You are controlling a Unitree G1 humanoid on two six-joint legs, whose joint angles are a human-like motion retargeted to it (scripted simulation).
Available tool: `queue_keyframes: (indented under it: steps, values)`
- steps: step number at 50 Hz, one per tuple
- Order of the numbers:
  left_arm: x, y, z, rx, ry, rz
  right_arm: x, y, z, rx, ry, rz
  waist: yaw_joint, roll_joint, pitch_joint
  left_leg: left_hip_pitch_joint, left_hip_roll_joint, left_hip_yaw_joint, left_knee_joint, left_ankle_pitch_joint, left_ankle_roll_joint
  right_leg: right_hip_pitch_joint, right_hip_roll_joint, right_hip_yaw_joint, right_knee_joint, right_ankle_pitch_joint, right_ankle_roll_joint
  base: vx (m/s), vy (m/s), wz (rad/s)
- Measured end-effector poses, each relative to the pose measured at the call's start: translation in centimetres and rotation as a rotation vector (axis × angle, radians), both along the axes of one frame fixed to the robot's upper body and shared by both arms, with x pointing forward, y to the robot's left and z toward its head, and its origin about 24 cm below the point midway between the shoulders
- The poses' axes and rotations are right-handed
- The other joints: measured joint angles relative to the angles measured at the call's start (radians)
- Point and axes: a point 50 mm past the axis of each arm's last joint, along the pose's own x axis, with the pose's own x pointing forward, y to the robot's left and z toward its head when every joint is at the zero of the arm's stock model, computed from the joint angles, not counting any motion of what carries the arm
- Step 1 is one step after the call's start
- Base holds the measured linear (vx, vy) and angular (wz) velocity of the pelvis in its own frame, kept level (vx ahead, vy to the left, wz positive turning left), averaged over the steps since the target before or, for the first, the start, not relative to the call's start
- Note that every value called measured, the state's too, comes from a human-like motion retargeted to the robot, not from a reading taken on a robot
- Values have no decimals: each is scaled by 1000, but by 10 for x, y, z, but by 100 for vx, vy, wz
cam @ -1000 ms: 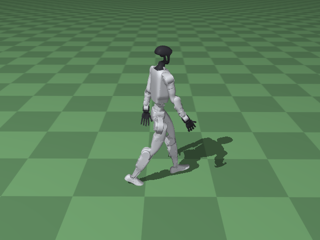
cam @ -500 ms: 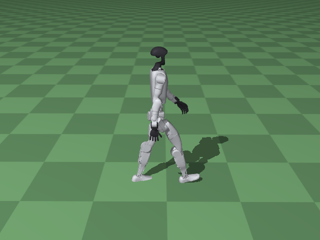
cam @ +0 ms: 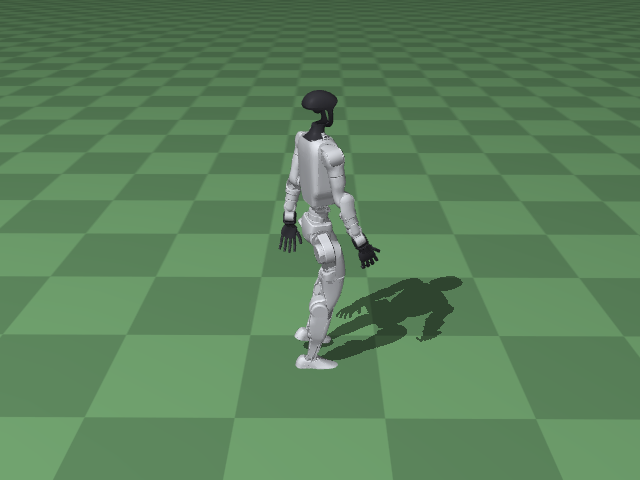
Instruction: Walk run
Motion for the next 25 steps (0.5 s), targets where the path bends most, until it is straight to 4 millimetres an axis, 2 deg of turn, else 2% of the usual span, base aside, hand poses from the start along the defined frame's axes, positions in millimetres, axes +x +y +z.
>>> queue_keyframes:
  steps: [3, 6, 9, 12, 14, 16, 19, 21, 22, 23, 25]
  values:
    - [-23, -2, 4, -5, 76, 25, 31, 3, 10, -15, -76, 47, 32, 42, 12, -30, 3, -97, -265, 2, -45, 86, 67, 14, -34, -37, -8, 73, -8, -63]
    - [-30, -4, 6, -4, 110, 40, 54, 9, 19, -10, -142, 81, 77, 68, 34, -40, 14, -179, -490, -19, -75, 172, 103, 58, -51, -81, -17, 77, 0, -83]
    - [-22, -5, 4, -12, 92, 53, 63, 14, 24, 12, -178, 94, 96, 79, 43, -49, 24, -169, -603, -52, -93, 236, 109, 73, -43, -115, -12, 66, 4, -36]
    - [0, -4, -1, -22, 25, 61, 61, 18, 23, 25, -184, 110, 95, 98, 38, -63, 33, -179, -561, -92, -94, 275, 113, 78, -9, -115, 8, 92, 14, -15]
    - [15, -3, -3, -24, -24, 61, 48, 18, 17, 24, -149, 125, 109, 117, 27, -59, 49, -160, -508, -55, -77, 297, 111, 68, 27, -80, 30, 67, 12, -64]
    - [25, -2, -4, -28, -58, 58, 25, 18, 7, 12, -77, 143, 125, 132, 7, -47, 78, -146, -466, 12, -81, 309, 97, 57, 87, 3, 40, 107, 23, -80]
    - [50, -1, -6, -33, -122, 41, -13, 16, -5, -28, 13, 134, 114, 159, -5, -14, 120, -151, -414, 15, -50, 266, 73, 40, 266, 200, 1, 83, 19, -37]
    - [74, 3, -6, -34, -182, 10, -35, 9, -9, -54, 69, 109, 104, 186, 2, 30, 138, -153, -409, -13, -19, 202, 76, 44, 438, 281, -27, 68, 16, -19]
    - [86, 7, -5, -34, -214, -7, -45, 5, -11, -66, 97, 98, 105, 197, 1, 48, 150, -146, -410, -26, -10, 161, 72, 32, 526, 281, -43, 66, 14, -55]
    - [99, 11, -4, -34, -250, -24, -55, 1, -12, -79, 122, 90, 111, 203, -5, 59, 162, -132, -410, -36, -4, 112, 60, 16, 609, 230, -52, 53, 10, -69]
    - [126, 19, 1, -28, -336, -55, -71, -3, -14, -107, 157, 68, 114, 209, -14, 83, 177, -106, -419, -52, 4, 16, 23, -22, 720, 137, -35, 48, 9, -67]
